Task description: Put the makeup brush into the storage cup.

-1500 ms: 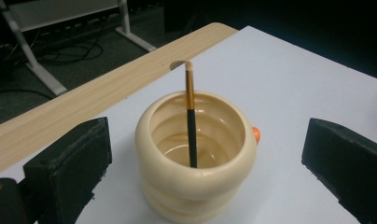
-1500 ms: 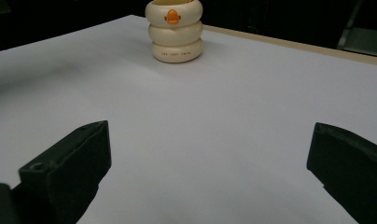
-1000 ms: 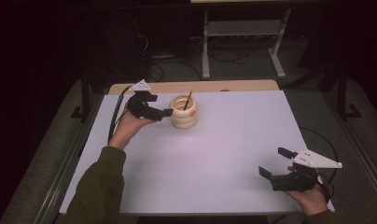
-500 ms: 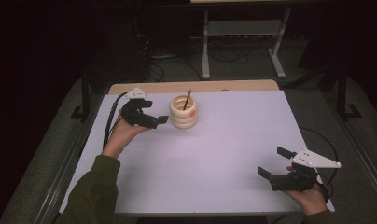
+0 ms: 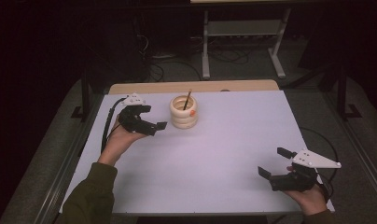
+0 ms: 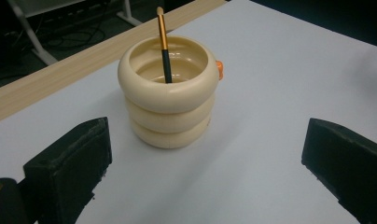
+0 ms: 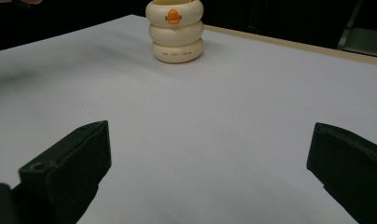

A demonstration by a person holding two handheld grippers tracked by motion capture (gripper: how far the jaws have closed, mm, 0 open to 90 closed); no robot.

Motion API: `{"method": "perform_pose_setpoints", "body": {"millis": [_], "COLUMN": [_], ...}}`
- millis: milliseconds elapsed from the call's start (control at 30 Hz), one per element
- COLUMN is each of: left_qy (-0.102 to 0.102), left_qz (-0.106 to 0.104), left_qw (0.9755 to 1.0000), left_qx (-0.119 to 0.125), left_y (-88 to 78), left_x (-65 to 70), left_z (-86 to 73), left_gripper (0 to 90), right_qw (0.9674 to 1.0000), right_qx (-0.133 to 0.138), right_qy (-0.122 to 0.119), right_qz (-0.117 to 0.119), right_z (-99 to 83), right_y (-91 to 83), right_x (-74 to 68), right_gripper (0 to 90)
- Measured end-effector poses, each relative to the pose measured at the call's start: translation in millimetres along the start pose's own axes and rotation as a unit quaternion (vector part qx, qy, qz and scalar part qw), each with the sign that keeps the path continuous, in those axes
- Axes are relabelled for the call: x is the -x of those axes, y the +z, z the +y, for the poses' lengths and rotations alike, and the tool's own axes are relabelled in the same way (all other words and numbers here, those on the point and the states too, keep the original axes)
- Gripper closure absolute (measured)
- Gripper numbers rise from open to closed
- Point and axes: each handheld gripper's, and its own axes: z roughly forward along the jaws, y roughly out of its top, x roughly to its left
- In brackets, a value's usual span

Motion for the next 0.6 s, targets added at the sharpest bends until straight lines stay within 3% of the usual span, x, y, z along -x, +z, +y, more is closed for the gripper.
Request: {"method": "perform_pose_setpoints", "body": {"millis": [600], "left_qy": [0.012], "left_qz": [-0.001], "left_qw": [0.9999], "left_qx": [0.005], "left_y": [-13.9], "left_x": [19.6], "left_z": [-10.2], "left_gripper": [1.2], "right_qw": [1.0], "right_qx": [0.001], "right_qy": [0.002], "right_qz": [0.0], "right_z": [0.3], "right_y": [0.3], "right_x": [-0.5], "right_gripper": [0.0]}}
